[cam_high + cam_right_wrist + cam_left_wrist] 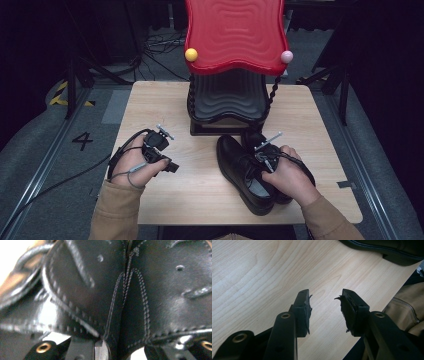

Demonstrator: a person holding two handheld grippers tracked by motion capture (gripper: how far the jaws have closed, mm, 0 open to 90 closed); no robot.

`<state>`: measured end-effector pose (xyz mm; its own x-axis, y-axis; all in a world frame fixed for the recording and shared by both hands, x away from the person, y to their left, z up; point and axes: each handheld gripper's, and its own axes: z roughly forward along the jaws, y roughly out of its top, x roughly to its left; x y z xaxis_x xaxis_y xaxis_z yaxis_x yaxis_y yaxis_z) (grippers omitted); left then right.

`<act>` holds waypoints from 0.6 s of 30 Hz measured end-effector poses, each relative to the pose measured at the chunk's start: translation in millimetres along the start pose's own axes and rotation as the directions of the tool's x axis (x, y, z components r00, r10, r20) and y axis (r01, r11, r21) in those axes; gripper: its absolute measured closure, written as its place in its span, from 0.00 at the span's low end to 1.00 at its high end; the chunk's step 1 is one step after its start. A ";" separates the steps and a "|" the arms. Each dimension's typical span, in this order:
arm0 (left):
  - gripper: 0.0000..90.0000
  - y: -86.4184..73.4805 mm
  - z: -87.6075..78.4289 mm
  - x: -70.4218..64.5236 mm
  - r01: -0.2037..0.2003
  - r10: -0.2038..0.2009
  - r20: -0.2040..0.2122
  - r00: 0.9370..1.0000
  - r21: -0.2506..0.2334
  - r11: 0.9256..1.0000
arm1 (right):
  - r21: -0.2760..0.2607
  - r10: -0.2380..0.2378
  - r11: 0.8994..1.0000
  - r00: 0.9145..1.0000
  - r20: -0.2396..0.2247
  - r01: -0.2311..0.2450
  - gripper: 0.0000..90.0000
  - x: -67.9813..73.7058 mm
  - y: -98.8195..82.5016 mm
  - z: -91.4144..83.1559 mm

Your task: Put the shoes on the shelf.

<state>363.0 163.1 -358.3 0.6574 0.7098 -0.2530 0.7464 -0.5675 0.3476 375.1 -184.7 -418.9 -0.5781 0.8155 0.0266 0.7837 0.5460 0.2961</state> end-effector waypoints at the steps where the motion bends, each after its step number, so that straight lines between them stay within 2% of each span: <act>1: 0.66 0.0 0.0 0.0 0.000 0.000 0.000 1.000 0.000 1.000 | 0.000 0.000 1.000 1.000 0.000 0.000 0.80 0.0 0.0 0.0; 2: 0.66 0.3 -0.4 0.2 -0.003 0.003 0.002 1.000 -0.002 1.000 | 0.015 0.023 1.000 1.000 0.000 -0.023 0.81 -0.4 2.5 0.2; 4: 0.66 0.7 -1.2 0.6 0.000 0.000 0.002 1.000 -0.009 1.000 | 0.028 0.037 0.999 0.999 0.008 -0.037 0.81 -0.4 4.8 0.1; 14: 0.67 7.1 0.1 0.4 -0.013 0.013 0.016 1.000 -0.010 1.000 | 0.048 0.045 0.998 0.999 0.014 -0.046 0.84 -1.3 8.0 0.5; 18: 0.67 6.5 -0.8 2.8 -0.009 0.009 0.020 1.000 -0.015 1.000 | 0.058 0.095 0.994 0.995 0.006 -0.096 0.88 -3.7 9.4 -0.8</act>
<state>369.6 161.8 -356.0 0.6662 0.6962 -0.2674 0.7389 -0.5675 0.3633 384.4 -182.7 -415.4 -0.4994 0.8650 0.0490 0.8473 0.4759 0.2360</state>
